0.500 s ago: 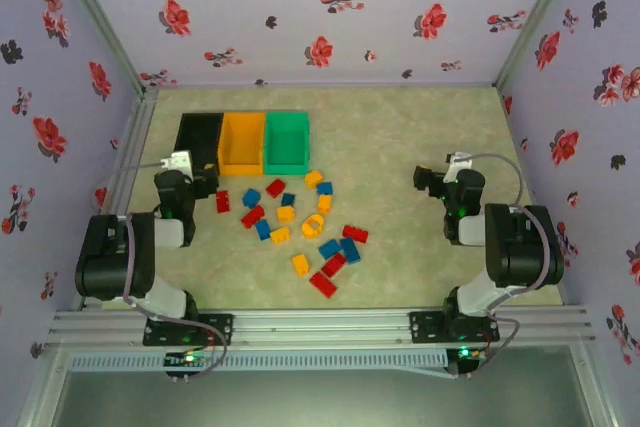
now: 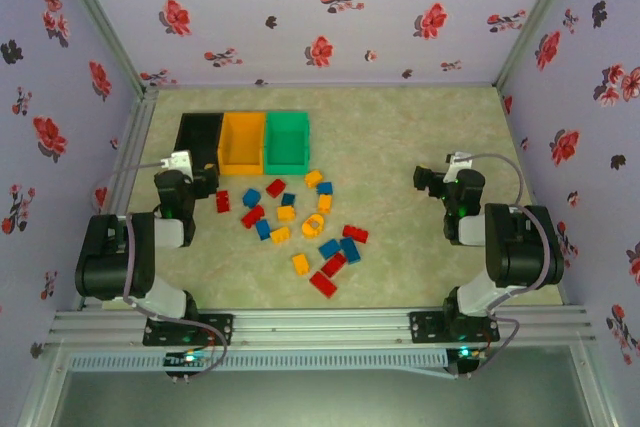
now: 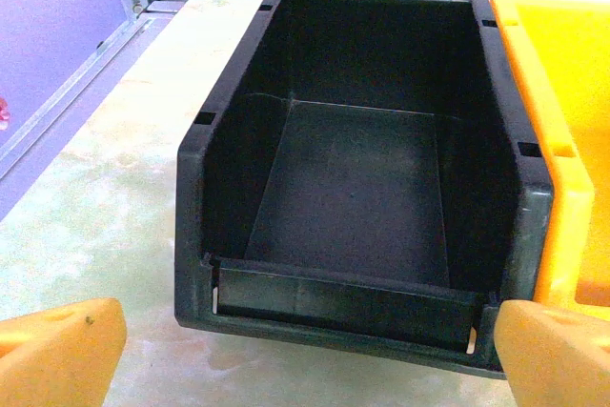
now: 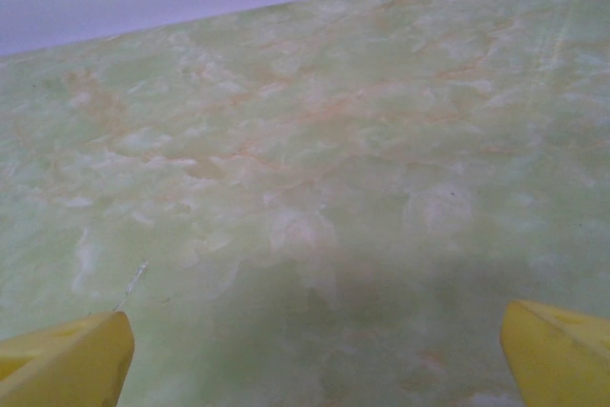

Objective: Sort the legos into containers by color

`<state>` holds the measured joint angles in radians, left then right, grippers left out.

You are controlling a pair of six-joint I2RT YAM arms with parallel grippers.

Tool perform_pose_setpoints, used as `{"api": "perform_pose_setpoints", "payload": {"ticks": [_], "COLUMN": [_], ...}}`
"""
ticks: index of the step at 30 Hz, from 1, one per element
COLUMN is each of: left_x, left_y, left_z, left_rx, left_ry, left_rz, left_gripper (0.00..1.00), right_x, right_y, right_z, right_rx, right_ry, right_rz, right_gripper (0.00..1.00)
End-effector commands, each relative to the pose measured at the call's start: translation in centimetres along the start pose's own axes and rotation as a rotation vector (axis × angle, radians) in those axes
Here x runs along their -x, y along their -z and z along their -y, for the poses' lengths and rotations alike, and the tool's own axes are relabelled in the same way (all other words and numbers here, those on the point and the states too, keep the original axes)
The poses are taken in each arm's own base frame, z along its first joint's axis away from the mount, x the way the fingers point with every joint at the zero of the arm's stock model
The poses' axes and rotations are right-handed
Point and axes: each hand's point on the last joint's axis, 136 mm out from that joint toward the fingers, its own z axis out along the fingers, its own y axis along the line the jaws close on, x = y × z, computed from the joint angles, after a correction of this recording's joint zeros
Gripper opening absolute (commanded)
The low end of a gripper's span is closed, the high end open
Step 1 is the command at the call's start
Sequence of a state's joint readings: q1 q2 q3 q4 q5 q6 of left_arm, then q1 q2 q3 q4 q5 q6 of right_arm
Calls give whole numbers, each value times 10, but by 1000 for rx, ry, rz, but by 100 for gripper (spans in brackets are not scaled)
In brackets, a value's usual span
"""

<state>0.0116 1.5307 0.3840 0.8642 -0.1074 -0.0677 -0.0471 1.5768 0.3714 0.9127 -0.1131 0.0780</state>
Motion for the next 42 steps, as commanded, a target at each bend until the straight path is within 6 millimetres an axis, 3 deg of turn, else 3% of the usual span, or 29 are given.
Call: {"api": "perform_pose_setpoints", "payload": {"ticks": [1,26,30,34,42], "left_x": [6,9,35,79,156], "left_y": [-1,0,15,41,104], "left_z": [-3,-8,-11,-4,29], "left_rx": [12,53,100,112,55], "left_ry": [-10,-10,-25,9,125], "left_rz": [30,26,20,30,-33], "left_gripper": [100,100,100,100,100], "right_x": [9,15,37,75,127], "right_y": [0,3,18,40,85], "right_z": [-3,-5,-11,-10,-66], "right_rx": [16,27,30,-75,-7], "right_ry": [19,22,33,10,7], "right_rz": [34,45,8,-54,-40], "right_gripper": [99,99,99,99,99]}}
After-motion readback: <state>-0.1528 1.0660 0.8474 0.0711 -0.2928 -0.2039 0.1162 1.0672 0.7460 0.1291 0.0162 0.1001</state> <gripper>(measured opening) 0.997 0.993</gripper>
